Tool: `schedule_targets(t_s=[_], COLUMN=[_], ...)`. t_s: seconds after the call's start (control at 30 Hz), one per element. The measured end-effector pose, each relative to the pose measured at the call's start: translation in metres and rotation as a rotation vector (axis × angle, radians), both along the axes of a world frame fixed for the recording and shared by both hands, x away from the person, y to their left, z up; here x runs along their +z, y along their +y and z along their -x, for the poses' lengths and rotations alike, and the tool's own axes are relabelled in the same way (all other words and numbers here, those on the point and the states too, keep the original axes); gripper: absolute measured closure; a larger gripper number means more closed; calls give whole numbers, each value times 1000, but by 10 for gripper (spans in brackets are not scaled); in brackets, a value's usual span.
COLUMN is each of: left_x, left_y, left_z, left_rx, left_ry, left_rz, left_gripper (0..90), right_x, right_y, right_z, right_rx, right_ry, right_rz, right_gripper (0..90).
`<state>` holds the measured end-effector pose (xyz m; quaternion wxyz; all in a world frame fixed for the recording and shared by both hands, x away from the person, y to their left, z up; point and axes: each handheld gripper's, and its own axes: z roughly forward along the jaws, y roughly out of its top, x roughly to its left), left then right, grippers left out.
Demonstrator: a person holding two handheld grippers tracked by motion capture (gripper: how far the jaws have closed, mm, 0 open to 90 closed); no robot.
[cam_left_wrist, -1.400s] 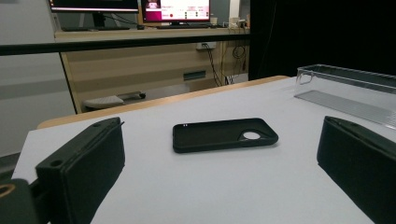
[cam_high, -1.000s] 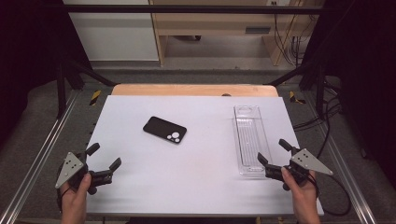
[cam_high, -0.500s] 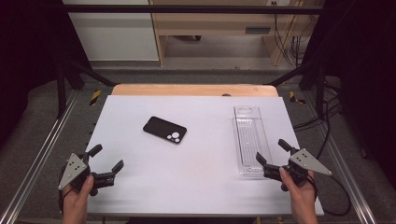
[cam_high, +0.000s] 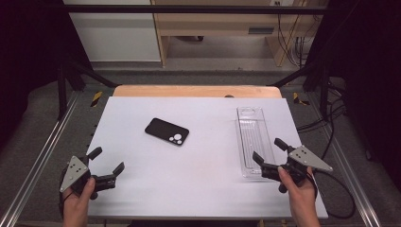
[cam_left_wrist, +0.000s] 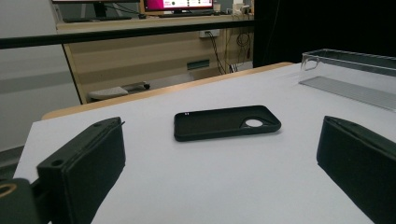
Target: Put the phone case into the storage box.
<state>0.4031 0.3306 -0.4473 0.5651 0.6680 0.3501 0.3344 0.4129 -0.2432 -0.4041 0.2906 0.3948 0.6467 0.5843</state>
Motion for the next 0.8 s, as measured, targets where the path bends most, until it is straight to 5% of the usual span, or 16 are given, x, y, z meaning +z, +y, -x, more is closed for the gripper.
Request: schedule_targets(t_s=[0.8], left_x=[-1], left_y=[-5], left_z=[0], left_rx=[-11], left_ry=[14], left_rz=[-20], left_gripper=[15], right_x=[48], right_y=[99], right_z=[-52], right_rx=[57], right_ry=[80], right_rz=[165], right_gripper=[70])
